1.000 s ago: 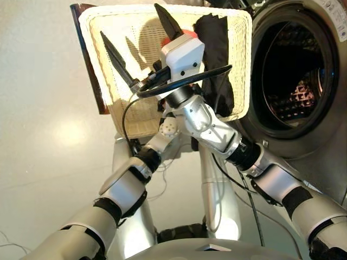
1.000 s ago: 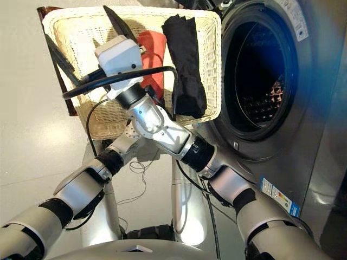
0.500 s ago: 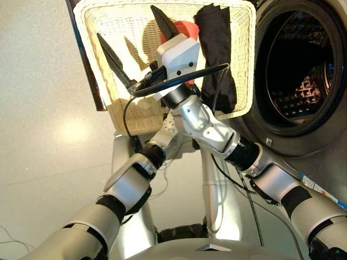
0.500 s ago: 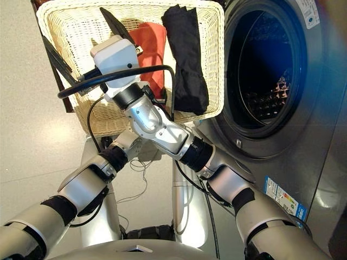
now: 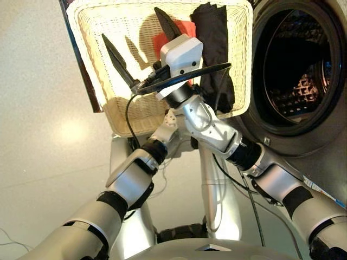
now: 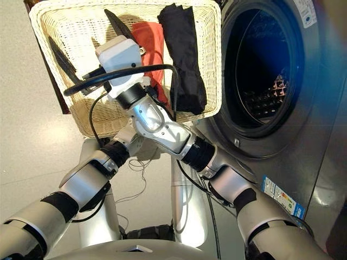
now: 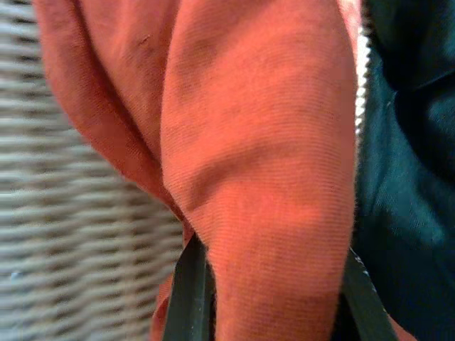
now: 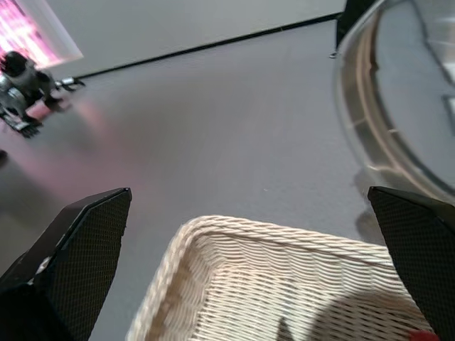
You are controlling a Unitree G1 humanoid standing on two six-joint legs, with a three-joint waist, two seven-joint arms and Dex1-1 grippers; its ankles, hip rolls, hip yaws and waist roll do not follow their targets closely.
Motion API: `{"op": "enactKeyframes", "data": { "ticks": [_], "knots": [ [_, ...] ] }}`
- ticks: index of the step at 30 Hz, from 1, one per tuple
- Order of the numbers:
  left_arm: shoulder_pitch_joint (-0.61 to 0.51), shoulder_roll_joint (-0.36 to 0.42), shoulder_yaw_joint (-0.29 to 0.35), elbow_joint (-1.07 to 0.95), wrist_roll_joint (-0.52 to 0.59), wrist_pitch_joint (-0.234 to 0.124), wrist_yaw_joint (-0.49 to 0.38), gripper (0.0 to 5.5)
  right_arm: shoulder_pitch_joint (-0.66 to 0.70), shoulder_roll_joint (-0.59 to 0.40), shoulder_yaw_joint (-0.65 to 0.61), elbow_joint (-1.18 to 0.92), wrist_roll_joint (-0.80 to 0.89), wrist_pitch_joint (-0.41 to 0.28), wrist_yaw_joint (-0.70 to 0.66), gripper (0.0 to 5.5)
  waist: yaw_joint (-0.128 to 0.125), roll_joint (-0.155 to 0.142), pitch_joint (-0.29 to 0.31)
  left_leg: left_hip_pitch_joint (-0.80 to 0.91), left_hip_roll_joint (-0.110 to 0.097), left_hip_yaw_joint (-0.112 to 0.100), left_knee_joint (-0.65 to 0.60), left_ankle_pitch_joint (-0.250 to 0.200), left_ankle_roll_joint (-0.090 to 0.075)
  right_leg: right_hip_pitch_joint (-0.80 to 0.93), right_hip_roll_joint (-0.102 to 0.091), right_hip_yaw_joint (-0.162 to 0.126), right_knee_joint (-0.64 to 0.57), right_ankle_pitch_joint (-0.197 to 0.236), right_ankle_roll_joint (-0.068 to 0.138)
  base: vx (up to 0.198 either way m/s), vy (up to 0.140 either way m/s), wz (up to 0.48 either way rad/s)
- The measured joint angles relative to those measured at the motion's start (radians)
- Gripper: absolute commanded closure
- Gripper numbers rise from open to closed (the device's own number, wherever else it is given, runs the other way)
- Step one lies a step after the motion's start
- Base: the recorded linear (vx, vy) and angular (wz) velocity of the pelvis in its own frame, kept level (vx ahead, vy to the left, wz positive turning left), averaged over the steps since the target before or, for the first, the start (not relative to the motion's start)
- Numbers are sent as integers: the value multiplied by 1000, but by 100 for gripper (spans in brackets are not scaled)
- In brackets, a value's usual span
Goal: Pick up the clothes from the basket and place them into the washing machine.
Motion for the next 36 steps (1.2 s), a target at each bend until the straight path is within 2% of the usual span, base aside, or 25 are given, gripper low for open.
{"op": "enactKeyframes", "data": {
  "ticks": [2,6,9,11,13,16,17,20,25,26,29,31,36],
  "knots": [
    [30,3,0,-2,-2,0,1,550,49,-48,-34,0,0,1,-1,0,-1,0,0,46,-6,4,-44,18,3,46,-6,-4,-46,11,2,42,52,36],
    [106,24,1,-52,-9,0,1,550,167,-109,-129,-6,2,1,-6,0,-9,-1,0,125,-17,10,-105,27,4,134,-16,-12,-116,25,10,13,15,-1],
    [184,46,2,-154,-27,-10,-1,550,255,-133,-195,-10,19,1,-9,0,-7,-1,0,189,-28,27,-153,31,12,188,-25,-10,-161,35,16,79,53,-42],
    [242,79,2,-247,-44,-10,-1,550,300,-131,-216,-15,22,2,-7,0,-9,0,1,232,-29,31,-177,31,12,237,-26,-11,-199,41,19,66,10,-64],
    [308,130,-11,-363,-41,-16,-9,550,358,-137,-246,-28,38,2,0,0,-4,1,1,274,-37,33,-219,43,14,278,-39,-16,-235,50,21,32,-1,28],
    [356,187,-13,-454,-35,-19,-21,550,400,-145,-259,-33,59,8,2,0,7,3,2,331,-44,33,-246,48,16,335,-41,-24,-260,52,23,42,13,41],
    [370,212,-5,-463,-13,-22,-27,550,409,-147,-263,-35,59,14,14,0,20,5,2,354,-48,31,-258,51,16,359,-52,-28,-268,51,24,81,24,86],
    [429,305,23,-593,93,-24,-52,550,418,-151,-271,-49,88,16,64,0,32,8,3,431,-59,30,-304,64,20,435,-56,-36,-305,56,29,36,6,63],
    [491,425,104,-827,220,-59,-82,550,450,-167,-275,-119,181,16,150,0,79,19,4,498,-64,27,-325,67,23,520,-61,-47,-352,69,33,0,0,0],
    [492,451,97,-879,250,-67,-86,550,441,-171,-268,-137,198,16,163,0,76,19,4,498,-64,26,-324,67,23,523,-62,-50,-353,70,34,0,0,0],
    [489,505,92,-965,333,-96,-87,550,427,-173,-260,-181,247,16,203,0,92,19,4,506,-65,25,-322,68,24,536,-63,-52,-358,72,35,0,0,0],
    [487,551,73,-1015,392,-99,-87,550,396,-178,-236,-199,324,17,227,0,100,20,4,508,-65,24,-320,68,24,539,-62,-52,-361,75,35,0,0,0],
    [478,672,2,-1084,519,-100,-94,550,259,-244,-130,-207,467,27,271,0,102,21,4,507,-65,25,-321,69,25,539,-62,-51,-363,79,35,0,0,0]
  ]
}}
